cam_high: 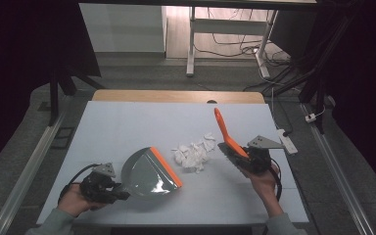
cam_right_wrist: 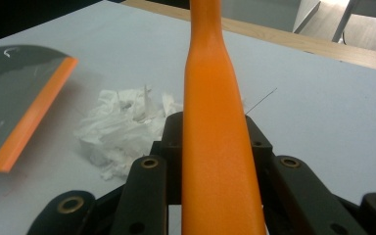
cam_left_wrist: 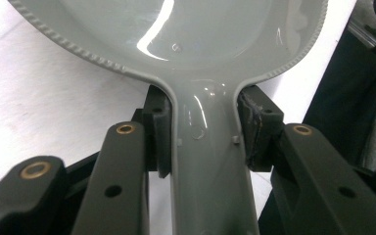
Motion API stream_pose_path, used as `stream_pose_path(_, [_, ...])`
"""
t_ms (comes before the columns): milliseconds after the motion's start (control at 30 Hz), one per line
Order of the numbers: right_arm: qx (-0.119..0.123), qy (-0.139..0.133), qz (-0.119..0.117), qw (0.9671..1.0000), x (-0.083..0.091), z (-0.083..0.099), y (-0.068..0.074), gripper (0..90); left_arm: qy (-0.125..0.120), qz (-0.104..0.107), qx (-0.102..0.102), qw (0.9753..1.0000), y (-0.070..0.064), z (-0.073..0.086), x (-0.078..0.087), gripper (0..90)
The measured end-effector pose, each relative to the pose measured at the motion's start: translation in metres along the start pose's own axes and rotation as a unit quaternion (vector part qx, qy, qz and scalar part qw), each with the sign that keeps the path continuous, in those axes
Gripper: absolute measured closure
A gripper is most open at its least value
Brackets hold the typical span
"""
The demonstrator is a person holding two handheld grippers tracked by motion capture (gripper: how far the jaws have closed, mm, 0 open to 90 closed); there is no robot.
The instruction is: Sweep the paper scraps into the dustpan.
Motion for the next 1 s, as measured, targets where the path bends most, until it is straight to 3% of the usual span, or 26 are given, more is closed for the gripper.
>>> stream_pose_path(267, [-0.015, -0.003, 0.009, 0.9998, -0.011, -0.008, -0.007, 70.5, 0.004, 0.006, 0.001, 1.0000, 0.001, -0.007, -0.007, 61.3])
stream_pose_path(433, [-0.018, -0.002, 0.015, 0.9997, -0.022, -0.014, -0.012, 70.5, -0.001, 0.021, 0.000, 0.9998, 0.000, -0.017, -0.011, 61.3])
stream_pose_path(1000, [-0.029, -0.007, 0.039, 0.9988, -0.039, -0.024, -0.032, 70.5, 0.016, 0.008, -0.006, 0.9998, 0.003, -0.023, -0.020, 61.3])
Point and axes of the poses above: each handheld gripper's, and its own axes: x roughly backward along the jaws, z roughly out of its underside, y roughly to its left, the point moved 10 cm from there along -x, roughly forward along the jaws, and after that the axes turned 7 degrees about y, right-handed, at the moved point
